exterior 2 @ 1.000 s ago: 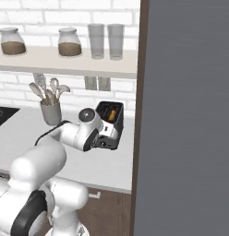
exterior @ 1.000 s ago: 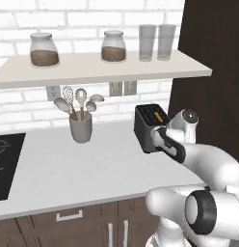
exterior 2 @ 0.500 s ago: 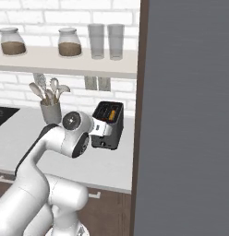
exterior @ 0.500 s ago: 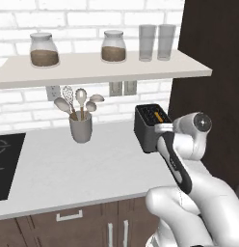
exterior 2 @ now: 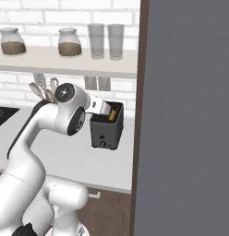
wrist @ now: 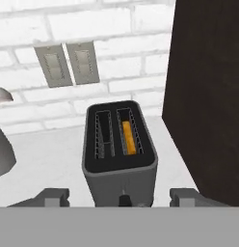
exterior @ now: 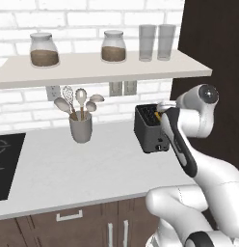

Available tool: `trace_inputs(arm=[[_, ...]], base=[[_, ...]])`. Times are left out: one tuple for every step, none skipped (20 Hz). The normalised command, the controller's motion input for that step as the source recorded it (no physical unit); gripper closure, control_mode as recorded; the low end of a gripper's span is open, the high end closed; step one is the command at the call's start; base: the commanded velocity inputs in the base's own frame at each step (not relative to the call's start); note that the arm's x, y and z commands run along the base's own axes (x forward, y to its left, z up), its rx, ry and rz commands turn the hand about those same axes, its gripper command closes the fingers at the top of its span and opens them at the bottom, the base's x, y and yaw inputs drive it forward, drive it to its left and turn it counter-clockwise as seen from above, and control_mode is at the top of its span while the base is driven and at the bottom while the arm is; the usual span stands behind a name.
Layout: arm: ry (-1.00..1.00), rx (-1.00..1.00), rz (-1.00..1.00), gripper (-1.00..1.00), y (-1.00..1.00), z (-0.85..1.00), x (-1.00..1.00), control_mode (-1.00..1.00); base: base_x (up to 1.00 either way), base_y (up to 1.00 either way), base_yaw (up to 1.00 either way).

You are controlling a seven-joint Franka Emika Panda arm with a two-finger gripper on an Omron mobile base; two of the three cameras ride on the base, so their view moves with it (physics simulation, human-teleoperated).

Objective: Start the toaster. Once the lever pops up, take the bread to the plate on the dining counter.

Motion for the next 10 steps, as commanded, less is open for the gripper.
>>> trace_inputs(arm=[[0.00, 0.00, 0.00, -1.00, -0.04, 0.48, -0.35, -1.00], [0.00, 0.00, 0.00, -1.00, -0.07, 0.31, -0.32, -1.00], [0.00, 0.00, 0.00, -1.00, -0.04, 0.24, -0.36, -1.00], [0.00, 0.00, 0.00, -1.00, -0.09, 0.20, -0.27, -1.00], [0.00, -0.01, 0.00, -1.00, -0.08, 0.16, -0.29, -1.00], [0.00, -0.01, 0.00, -1.00, -0.07, 0.14, -0.26, -1.00], [0.00, 0.00, 0.00, -1.00, -0.06, 0.10, -0.24, -1.00], [0.00, 0.00, 0.00, -1.00, 0.00, 0.05, -0.25, -1.00], [0.00, 0.00, 0.00, -1.00, 0.00, 0.00, -0.31, -1.00], [0.00, 0.00, 0.00, -1.00, 0.08, 0.00, -0.33, -1.00]], base=[[0.00, 0.00, 0.00], [0.00, 0.00, 0.00], [0.00, 0.00, 0.00], [0.00, 0.00, 0.00], [0.00, 0.00, 0.00], [0.00, 0.00, 0.00], [0.00, 0.00, 0.00], [0.00, 0.00, 0.00], [0.00, 0.00, 0.00], [0.00, 0.00, 0.00]])
